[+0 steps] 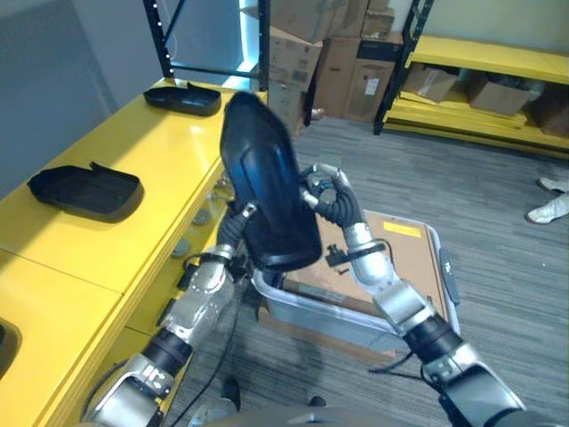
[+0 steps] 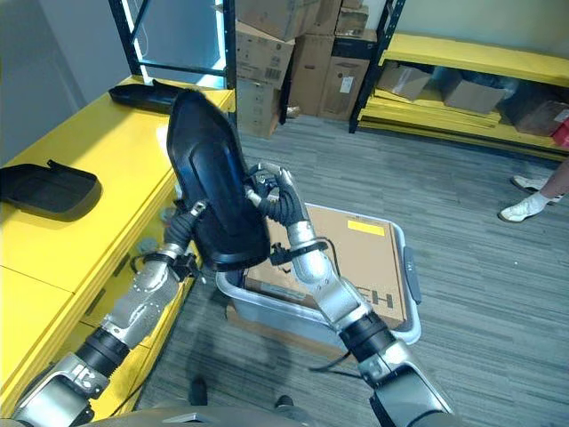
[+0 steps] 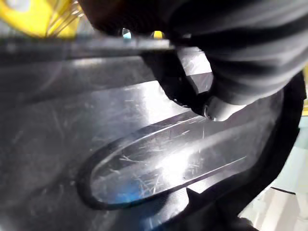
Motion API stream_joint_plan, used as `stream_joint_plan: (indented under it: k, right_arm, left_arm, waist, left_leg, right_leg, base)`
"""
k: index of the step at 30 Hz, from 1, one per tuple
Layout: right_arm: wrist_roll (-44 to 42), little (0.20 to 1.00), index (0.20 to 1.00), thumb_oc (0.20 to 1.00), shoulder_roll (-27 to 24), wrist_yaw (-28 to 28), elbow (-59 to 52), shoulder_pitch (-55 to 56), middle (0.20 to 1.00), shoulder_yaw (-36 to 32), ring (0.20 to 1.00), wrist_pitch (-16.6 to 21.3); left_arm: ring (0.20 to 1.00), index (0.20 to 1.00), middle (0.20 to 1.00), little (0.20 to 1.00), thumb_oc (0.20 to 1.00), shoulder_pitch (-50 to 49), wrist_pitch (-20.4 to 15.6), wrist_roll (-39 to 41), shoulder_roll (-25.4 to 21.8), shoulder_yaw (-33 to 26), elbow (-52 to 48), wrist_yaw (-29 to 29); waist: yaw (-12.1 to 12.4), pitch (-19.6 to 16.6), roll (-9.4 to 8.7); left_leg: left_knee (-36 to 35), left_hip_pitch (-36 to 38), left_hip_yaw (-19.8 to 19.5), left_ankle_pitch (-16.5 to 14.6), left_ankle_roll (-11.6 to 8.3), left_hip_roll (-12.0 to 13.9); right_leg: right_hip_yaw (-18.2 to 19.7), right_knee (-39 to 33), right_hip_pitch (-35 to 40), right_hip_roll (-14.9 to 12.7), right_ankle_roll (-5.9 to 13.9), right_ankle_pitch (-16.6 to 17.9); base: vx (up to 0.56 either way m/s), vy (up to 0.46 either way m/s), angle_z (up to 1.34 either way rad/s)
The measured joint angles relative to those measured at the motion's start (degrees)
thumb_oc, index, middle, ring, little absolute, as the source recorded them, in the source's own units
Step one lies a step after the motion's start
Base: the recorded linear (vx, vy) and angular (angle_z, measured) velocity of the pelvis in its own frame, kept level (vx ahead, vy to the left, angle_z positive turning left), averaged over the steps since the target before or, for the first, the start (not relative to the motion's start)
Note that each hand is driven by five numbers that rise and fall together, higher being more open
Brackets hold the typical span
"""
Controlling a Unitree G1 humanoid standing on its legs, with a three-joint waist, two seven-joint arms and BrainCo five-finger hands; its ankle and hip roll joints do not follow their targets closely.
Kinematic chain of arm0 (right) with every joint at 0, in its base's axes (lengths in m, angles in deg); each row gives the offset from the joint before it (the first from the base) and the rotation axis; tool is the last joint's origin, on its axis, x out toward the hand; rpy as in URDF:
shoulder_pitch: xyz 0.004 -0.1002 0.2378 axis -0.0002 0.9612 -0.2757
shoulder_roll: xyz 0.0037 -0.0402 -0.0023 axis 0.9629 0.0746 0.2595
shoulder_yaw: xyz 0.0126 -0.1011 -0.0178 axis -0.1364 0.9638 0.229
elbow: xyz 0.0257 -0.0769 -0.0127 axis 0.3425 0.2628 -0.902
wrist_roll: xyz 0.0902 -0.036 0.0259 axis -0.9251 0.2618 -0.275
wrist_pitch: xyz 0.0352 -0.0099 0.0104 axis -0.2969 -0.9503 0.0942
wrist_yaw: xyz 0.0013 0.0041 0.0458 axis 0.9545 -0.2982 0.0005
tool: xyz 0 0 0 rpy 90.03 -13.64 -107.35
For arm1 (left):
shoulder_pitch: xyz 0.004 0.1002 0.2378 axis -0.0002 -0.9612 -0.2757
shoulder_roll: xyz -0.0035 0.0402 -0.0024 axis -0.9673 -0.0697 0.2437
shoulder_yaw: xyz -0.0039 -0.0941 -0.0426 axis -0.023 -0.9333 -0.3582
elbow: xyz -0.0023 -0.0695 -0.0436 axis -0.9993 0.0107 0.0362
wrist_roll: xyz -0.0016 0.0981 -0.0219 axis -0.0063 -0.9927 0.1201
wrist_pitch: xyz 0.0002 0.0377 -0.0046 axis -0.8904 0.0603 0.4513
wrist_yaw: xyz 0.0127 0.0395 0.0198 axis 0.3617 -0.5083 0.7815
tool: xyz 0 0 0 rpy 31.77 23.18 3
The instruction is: Move parts from the plastic box to the shelf.
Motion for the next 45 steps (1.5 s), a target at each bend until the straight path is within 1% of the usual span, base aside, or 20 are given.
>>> stream_joint_plan:
  k: [6, 12, 15, 17, 18, 19, 23, 26, 29, 30, 32, 33, 34, 36, 39, 40, 42, 43, 44, 45]
  right_arm:
    - [-2.65, 1.0, 1.0, 1.0, -1.11, 0.32, -1.64, 14.45, 1.0, -4.7, 1.0, 2.24]
    - [-6.19, 1.0, 1.0, 1.0, -2.29, 2.15, 2.61, 23.75, 1.0, -12.25, 1.0, 1.03]
    - [-8.11, 1.0, 1.0, 1.0, -1.33, -1.38, 11.8, 24.8, 1.0, -13.72, 1.0, 0.68]
    - [-9.86, 1.0, 1.0, 1.0, -1.17, -4.83, 18.11, 25.32, 1.0, -13.3, 1.0, -2.68]
    - [-11.62, 1.0, 1.0, 1.0, -0.1, -10.98, 27.68, 26.14, 1.0, -13.33, 1.0, -5.1]
    - [-12.77, 1.0, 1.0, 1.0, 0.39, -13.33, 31.39, 27.15, 1.0, -13.12, 1.0, -6.96]
    - [-15.35, 1.0, 1.0, 1.0, 2.93, -19.09, 45.46, 28.94, 1.0, -12.15, 1.0, -7.94]
    - [-20.08, 1.0, 1.0, 1.0, 6.52, -21.6, 54.06, 29.54, 1.0, -13.56, 1.0, -9.11]
    - [-23.3, 1.0, 1.0, 1.0, 8.65, -23.0, 59.55, 29.86, 1.0, -13.81, 1.0, -10.88]
    - [-24.81, 1.0, 1.0, 1.0, 9.71, -23.6, 64.2, 28.04, 1.0, -13.94, 1.0, -13.46]
    - [-26.1, 1.0, 1.0, 1.0, 10.24, -25.21, 70.88, 24.89, 1.0, -16.0, 1.0, -17.58]
    - [-26.55, 1.0, 1.0, 1.0, 10.29, -25.87, 72.57, 24.14, 1.0, -16.66, 1.0, -20.7]
    - [-26.23, 1.0, 1.0, 1.0, 10.17, -26.48, 72.78, 23.73, 1.0, -16.16, 1.0, -22.79]
    - [-24.69, 1.0, 1.0, 1.0, 10.12, -28.29, 73.03, 23.26, 1.0, -15.29, 1.0, -26.32]
    - [-23.76, 1.0, 1.0, 1.0, 8.54, -28.78, 72.35, 22.24, 1.0, -12.75, 1.0, -27.97]
    - [-23.76, 1.0, 1.0, 1.0, 7.96, -29.0, 72.51, 21.94, 1.0, -11.48, 1.0, -28.53]
    - [-23.88, 1.0, 1.0, 1.0, 7.69, -29.39, 72.13, 19.51, 1.0, -11.52, 1.0, -28.86]
    - [-24.14, 1.0, 1.0, 1.0, 7.96, -29.36, 72.3, 19.91, 1.0, -11.52, 1.0, -28.83]
    - [-25.66, 1.0, 1.0, 1.0, 7.5, -29.21, 70.91, 18.84, 1.0, -12.2, 1.0, -29.0]
    - [-27.21, 1.0, 1.0, 1.0, 7.64, -29.15, 70.2, 18.44, 1.0, -12.48, 1.0, -29.47]
  left_arm:
    - [0.2, 0.2, 0.2, 0.2, 0.2, -2.91, -4.0, -19.43, -6.03, -5.85, -4.0, 9.09]
    - [0.2, 0.2, 0.2, 0.2, 0.2, -9.3, -6.35, -28.57, -9.58, -12.13, -4.27, 15.92]
    - [0.2, 0.2, 0.2, 0.2, 0.2, -10.11, -9.21, -26.65, -9.7, -12.26, -4.04, 14.18]
    - [0.2, 0.2, 0.2, 0.2, 0.2, -10.28, -10.54, -26.13, -9.64, -12.18, -4.05, 12.71]
    - [0.2, 0.2, 0.2, 0.2, 0.2, -10.82, -12.68, -23.46, -9.59, -12.24, -4.3, 9.66]
    - [0.2, 0.2, 0.2, 0.2, 0.2, -11.03, -13.41, -22.59, -9.48, -12.24, -4.57, 8.42]
    - [0.2, 0.2, 0.2, 0.2, 0.2, -11.7, -13.57, -17.6, -9.09, -12.34, -7.9, 2.91]
    - [0.2, 0.2, 0.2, 0.2, 0.2, -11.32, -14.68, -14.63, -7.51, -12.04, -9.88, -2.66]
    - [0.2, 0.2, 0.2, 0.2, 0.2, -7.7, -14.87, -12.56, -6.32, -9.58, -9.5, -6.47]
    - [0.2, 0.2, 0.2, 0.2, 0.2, -6.65, -14.9, -11.56, -6.82, -9.27, -10.38, -7.57]
    - [0.2, 0.2, 0.2, 0.2, 0.2, -8.08, -14.14, -11.44, -7.07, -10.25, -13.74, -7.51]
    - [0.2, 0.2, 0.2, 0.2, 0.2, -8.91, -14.2, -10.84, -7.62, -10.61, -16.45, -7.45]
    - [0.2, 0.2, 0.2, 0.2, 0.2, -9.71, -13.93, -10.57, -7.98, -10.89, -17.45, -7.4]
    - [0.2, 0.2, 0.2, 0.2, 0.2, -13.73, -12.41, -10.59, -8.0, -12.07, -22.43, -7.23]
    - [0.2, 0.2, 0.2, 0.2, 0.2, -18.01, -11.38, -10.59, -8.13, -12.45, -26.03, -7.61]
    - [0.2, 0.2, 0.2, 0.2, 0.2, -19.49, -10.87, -10.57, -8.12, -12.72, -27.01, -8.11]
    - [0.2, 0.2, 0.2, 0.2, 0.2, -19.57, -10.09, -9.85, -8.54, -14.1, -25.21, -9.46]
    - [0.2, 0.2, 0.2, 0.2, 0.2, -19.25, -10.08, -9.34, -8.39, -14.39, -24.0, -10.26]
    - [0.2, 0.2, 0.2, 0.2, 0.2, -18.31, -10.17, -9.21, -8.55, -14.32, -21.83, -11.11]
    - [0.2, 0.2, 0.2, 0.2, 0.2, -17.54, -10.18, -9.12, -8.85, -14.39, -19.33, -11.76]
  waist:
    - [-0.18, 0.13, -0.13]
    - [-2.2, 0.91, -0.23]
    - [-2.95, 1.39, -0.43]
    - [-2.86, 1.5, -0.48]
    - [-2.62, 1.72, -0.61]
    - [-2.39, 1.82, -0.63]
    - [-1.04, 2.35, -1.24]
    - [-0.29, 2.7, -1.72]
    - [-3.09, 3.06, -1.13]
    - [-3.23, 3.28, -0.71]
    - [-0.89, 3.19, 0.05]
    - [0.8, 3.5, 0.28]
    - [2.67, 3.56, 0.55]
    - [4.38, 3.9, 0.94]
    - [7.6, 4.72, 2.72]
    - [7.98, 5.18, 3.04]
    - [10.25, 7.19, 2.01]
    - [9.46, 7.69, 0.9]
    - [8.47, 7.76, 0.98]
    - [6.86, 8.3, -0.43]
  left_leg:
    - [-0.01, 0.02, 0.1, 0.0, -0.01, -0.12]
    - [-0.02, 0.01, 0.49, -0.38, -0.04, -0.15]
    - [-0.02, -0.01, 0.88, -0.75, -0.06, -0.2]
    - [-0.02, -0.07, 1.02, -0.87, -0.05, -0.25]
    - [-0.02, 0.02, 0.96, -0.89, -0.09, -0.43]
    - [-0.01, 0.01, 0.9, -0.82, -0.18, -0.54]
    - [-0.01, 0.27, -0.37, -0.71, -0.05, -1.07]
    - [0.02, -0.4, -5.07, 0.09, 0.58, -2.12]
    - [0.36, -2.68, -16.07, 2.45, 1.22, -3.37]
    - [0.03, -4.35, -19.99, 2.76, 0.57, -3.45]
    - [-0.01, -5.33, -19.95, 2.67, 0.64, -2.67]
    - [0.05, -5.97, -19.21, 0.75, -1.11, -2.01]
    - [0.16, -6.25, -18.2, -2.1, -2.43, -1.83]
    - [0.36, -6.53, -18.42, -3.61, -2.64, -1.48]
    - [0.03, -8.44, -17.63, -4.76, -3.15, -0.78]
    - [0.15, -9.09, -16.4, -5.2, -3.61, -0.22]
    - [0.37, -9.42, -7.29, -4.78, -3.9, 0.26]
    - [0.4, -8.64, -3.64, -4.37, -4.57, 0.67]
    - [0.54, -7.03, 2.2, -4.13, -4.6, 1.27]
    - [3.41, -5.83, 8.26, -3.95, -4.62, 2.6]
  right_leg:
    - [0.1, 0.01, 0.0, -0.14, 0.07, -0.23]
    - [0.54, 0.0, -0.39, -0.24, 0.15, -0.43]
    - [0.77, 0.01, -0.79, -0.33, 0.32, -0.42]
    - [0.92, 0.01, -0.74, -0.39, 0.57, -0.53]
    - [0.71, 0.1, -0.67, -0.56, 0.41, -0.3]
    - [0.6, 0.1, -0.51, -0.63, 0.43, -0.3]
    - [0.08, 0.4, 0.38, -0.9, 0.69, -0.48]
    - [0.47, 0.74, 2.41, -0.09, 0.62, -1.88]
    - [8.48, 2.76, 2.95, 2.55, -1.62, -7.03]
    - [12.9, 1.87, 3.28, 5.06, -2.47, -7.6]
    - [10.52, 1.33, 3.87, 6.23, -3.1, -6.33]
    - [8.34, 0.35, 4.02, 6.03, -4.48, -6.42]
    - [6.75, 0.28, 4.54, 6.43, -4.49, -6.32]
    - [4.27, 0.48, 4.69, 6.44, -4.83, -6.01]
    - [1.34, 0.81, 4.76, 7.92, -5.21, -5.65]
    - [-1.26, 0.48, 4.76, 7.77, -5.67, -5.34]
    - [-6.93, 0.55, 5.47, 5.21, -5.91, -5.19]
    - [-8.95, 0.46, 5.88, 4.5, -5.95, -5.23]
    - [-12.67, 0.44, 7.14, 2.81, -5.56, -5.4]
    - [-15.64, 0.47, 8.27, 1.52, -5.53, -5.38]
  base:
    - [-0.01, 0.07, 0.0]
    - [-0.03, 0.086, -0.05]
    - [-0.03, 0.08, -0.05]
    - [-0.04, 0.05, -0.02]
    - [-0.04, 0.022, 0.02]
    - [-0.02, -0.003, 0.05]
    - [0.01, -0.041, 0.13]
    - [0.06, -0.157, 0.68]
    - [0.0, -0.175, 1.94]
    - [-0.02, -0.26, 1.88]
    - [-0.02, -0.218, 1.05]
    - [-0.01, -0.216, 0.75]
    - [-0.04, -0.255, 0.78]
    - [-0.08, -0.123, 0.53]
    - [-0.11, -0.098, 0.56]
    - [-0.1, -0.034, 1.16]
    - [-0.19, 0.036, 1.25]
    - [-0.18, 0.115, 1.12]
    - [-0.16, 0.186, 1.39]
    - [-0.09, 0.202, 1.4]
